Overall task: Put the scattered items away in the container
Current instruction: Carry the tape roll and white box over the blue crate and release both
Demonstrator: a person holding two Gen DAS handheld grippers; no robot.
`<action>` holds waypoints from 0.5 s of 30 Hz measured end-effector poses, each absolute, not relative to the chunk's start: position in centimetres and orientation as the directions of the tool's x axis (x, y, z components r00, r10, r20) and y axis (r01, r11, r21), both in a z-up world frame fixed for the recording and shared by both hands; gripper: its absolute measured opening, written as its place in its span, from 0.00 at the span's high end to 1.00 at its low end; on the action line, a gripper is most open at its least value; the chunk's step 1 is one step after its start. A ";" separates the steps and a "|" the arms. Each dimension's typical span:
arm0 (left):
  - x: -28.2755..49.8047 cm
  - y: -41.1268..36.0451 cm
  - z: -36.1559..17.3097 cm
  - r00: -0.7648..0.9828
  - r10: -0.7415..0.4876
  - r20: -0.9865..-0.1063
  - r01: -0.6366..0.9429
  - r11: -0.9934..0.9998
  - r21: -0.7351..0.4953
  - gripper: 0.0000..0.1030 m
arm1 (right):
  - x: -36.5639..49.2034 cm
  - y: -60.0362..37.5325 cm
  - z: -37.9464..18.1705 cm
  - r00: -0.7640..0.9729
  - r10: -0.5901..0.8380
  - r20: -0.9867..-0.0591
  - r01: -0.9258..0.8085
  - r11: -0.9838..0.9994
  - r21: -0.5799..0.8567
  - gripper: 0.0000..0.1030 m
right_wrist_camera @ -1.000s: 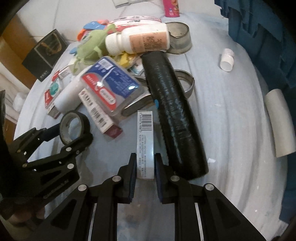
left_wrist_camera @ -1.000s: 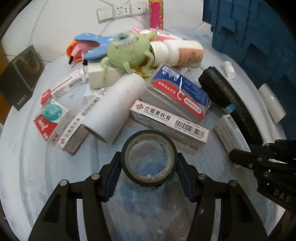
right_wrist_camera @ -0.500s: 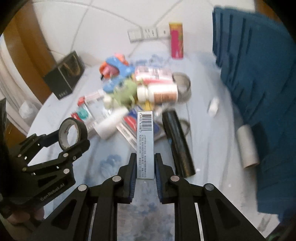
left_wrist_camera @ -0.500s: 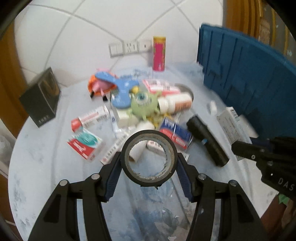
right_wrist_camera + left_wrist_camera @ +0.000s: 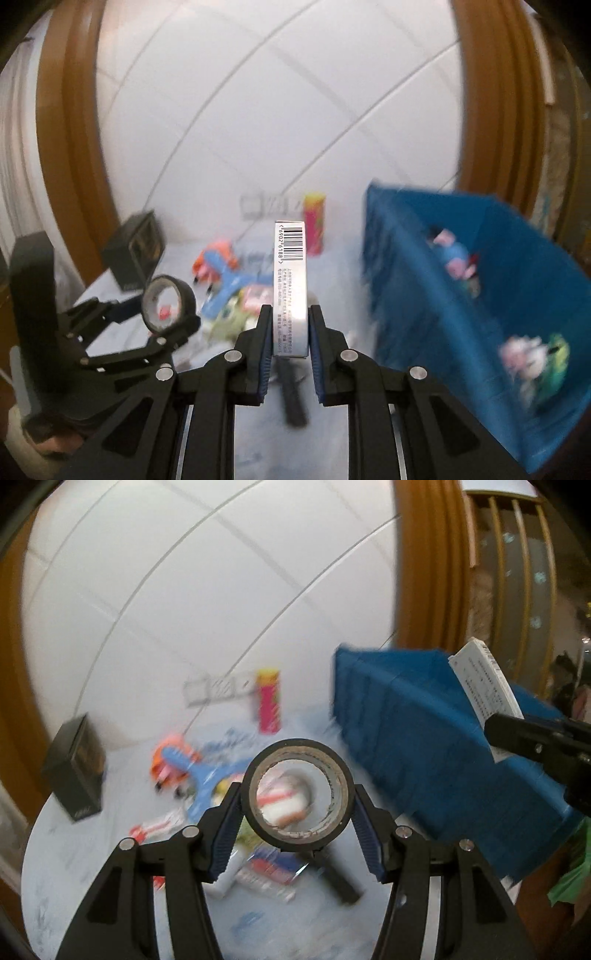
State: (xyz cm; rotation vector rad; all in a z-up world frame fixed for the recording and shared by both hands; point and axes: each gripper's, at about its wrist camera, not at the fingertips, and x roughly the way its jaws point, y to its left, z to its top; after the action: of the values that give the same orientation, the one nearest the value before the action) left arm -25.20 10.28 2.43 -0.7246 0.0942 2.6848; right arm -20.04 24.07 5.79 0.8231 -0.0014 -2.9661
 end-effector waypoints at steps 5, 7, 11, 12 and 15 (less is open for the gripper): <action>-24.7 18.9 7.1 -0.813 0.401 -0.423 -0.421 -0.906 -0.052 0.45 | -17.5 31.9 9.8 -0.896 0.022 -0.443 -0.012 -1.000 -0.026 0.82; -24.4 22.9 8.4 -0.800 0.435 -0.414 -0.457 -0.888 -0.050 0.45 | -16.7 35.7 10.6 -0.899 0.074 -0.432 -0.062 -0.997 -0.044 0.82; -23.8 30.8 9.6 -0.771 0.472 -0.427 -0.512 -0.859 -0.025 0.45 | -15.8 43.3 10.6 -0.880 0.165 -0.445 -0.159 -0.986 -0.052 0.82; -23.8 32.6 9.7 -0.761 0.479 -0.437 -0.525 -0.851 -0.018 0.45 | -15.7 45.1 10.4 -0.872 0.182 -0.454 -0.179 -0.982 -0.050 0.82; -23.9 36.1 9.4 -0.744 0.479 -0.467 -0.543 -0.840 0.003 0.45 | -15.5 48.9 9.8 -0.856 0.210 -0.472 -0.218 -0.975 -0.038 0.82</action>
State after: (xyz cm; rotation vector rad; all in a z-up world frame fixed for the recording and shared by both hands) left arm -23.94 36.15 9.43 -0.6190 0.1872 2.5037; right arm -15.48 48.94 9.84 0.8252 -0.0277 -3.2614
